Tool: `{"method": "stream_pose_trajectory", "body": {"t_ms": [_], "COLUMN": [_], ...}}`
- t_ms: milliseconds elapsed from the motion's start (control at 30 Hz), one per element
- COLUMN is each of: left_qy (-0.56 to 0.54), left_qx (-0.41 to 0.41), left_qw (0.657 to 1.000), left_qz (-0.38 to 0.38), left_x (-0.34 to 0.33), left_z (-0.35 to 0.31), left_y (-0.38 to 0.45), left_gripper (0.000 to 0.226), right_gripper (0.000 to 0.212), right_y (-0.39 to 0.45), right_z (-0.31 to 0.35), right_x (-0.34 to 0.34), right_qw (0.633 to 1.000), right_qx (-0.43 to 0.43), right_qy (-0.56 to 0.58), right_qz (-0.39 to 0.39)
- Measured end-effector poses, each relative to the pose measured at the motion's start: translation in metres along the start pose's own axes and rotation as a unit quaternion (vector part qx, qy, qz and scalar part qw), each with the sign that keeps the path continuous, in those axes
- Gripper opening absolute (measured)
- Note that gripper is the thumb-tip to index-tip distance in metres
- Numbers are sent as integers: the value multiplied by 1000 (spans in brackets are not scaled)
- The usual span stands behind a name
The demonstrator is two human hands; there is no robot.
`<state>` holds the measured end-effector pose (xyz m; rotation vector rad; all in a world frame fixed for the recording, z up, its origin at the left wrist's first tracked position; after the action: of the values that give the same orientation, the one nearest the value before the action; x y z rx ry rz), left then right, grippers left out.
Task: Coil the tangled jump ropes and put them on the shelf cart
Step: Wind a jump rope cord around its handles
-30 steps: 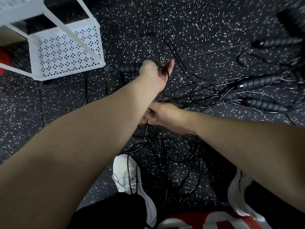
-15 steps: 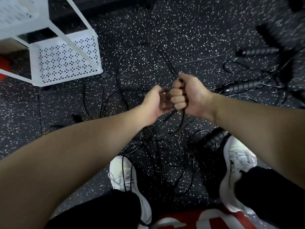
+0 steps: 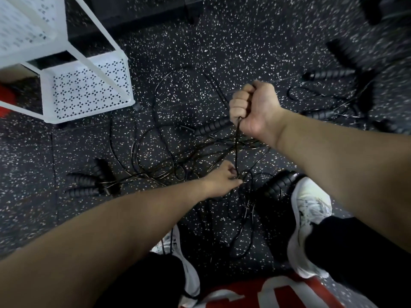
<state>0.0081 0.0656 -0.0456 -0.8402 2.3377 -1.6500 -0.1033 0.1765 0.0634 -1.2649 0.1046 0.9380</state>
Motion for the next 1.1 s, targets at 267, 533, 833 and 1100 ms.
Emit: {"method": "stream_pose_trajectory", "body": {"t_ms": [267,533,833,1100], "left_qy": [-193,-255,-485,-563], "left_qx": [6,-7,77,57], "left_qw": [978,961,871,823], "left_qz": [73,102,20,-36], "left_x": [-2,-3,33,55], "left_z": [-14,-34,-73,-85], "left_y": [-26,-50,-97,-131], "left_gripper": [43,23,36,33], "right_gripper": [46,31,58,56], "right_y": [-4,-15,-54,-85], "right_z": [25,57,5,-12], "right_x": [17,21,57,105], "right_qw": [993,980,829,641], "right_qx": [90,149,7,-86], "right_qy": [32,71,-534,-735], "right_qz": [-74,-111,163,205]}}
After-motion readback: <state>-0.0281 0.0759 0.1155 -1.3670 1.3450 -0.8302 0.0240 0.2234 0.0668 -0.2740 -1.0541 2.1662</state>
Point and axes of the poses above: each hand's wrist, its own y-axis towards the middle knuckle, its own x-axis out of the back of the hand, z = x × y, the point moved 6 cm from there along y, towards the middle knuckle, and after that the axes turned 9 degrees about x, right-handed, at the moved point
